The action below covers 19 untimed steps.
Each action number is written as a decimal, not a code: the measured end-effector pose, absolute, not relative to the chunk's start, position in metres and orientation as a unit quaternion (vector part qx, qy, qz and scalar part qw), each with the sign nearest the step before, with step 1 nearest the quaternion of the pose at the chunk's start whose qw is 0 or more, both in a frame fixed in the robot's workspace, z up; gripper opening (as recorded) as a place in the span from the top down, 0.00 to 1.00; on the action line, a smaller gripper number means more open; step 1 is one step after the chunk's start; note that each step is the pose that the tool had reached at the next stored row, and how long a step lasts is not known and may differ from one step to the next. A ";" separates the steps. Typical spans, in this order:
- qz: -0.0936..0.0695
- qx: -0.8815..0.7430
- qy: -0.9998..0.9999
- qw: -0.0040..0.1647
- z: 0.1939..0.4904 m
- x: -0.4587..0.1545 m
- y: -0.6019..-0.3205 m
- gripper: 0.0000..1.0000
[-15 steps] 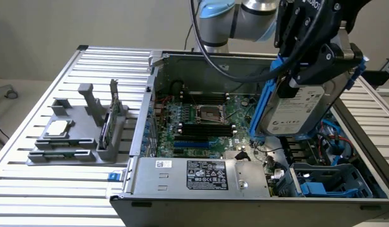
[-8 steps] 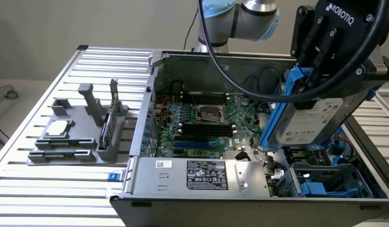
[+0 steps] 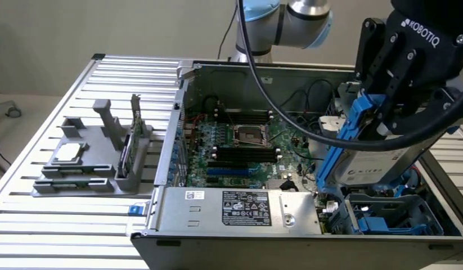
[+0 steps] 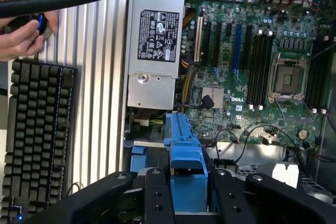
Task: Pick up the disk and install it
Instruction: 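Pick up the disk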
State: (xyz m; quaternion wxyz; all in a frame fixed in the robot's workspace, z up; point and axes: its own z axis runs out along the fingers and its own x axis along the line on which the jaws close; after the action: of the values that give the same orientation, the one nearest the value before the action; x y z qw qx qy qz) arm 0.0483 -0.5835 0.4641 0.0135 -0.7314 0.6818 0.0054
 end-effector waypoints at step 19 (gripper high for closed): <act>0.005 -0.731 0.682 0.014 0.452 0.099 -0.607 0.67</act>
State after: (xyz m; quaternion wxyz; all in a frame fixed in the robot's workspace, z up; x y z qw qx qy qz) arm 0.0989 -0.6072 0.4525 0.0135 -0.7314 0.6818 0.0055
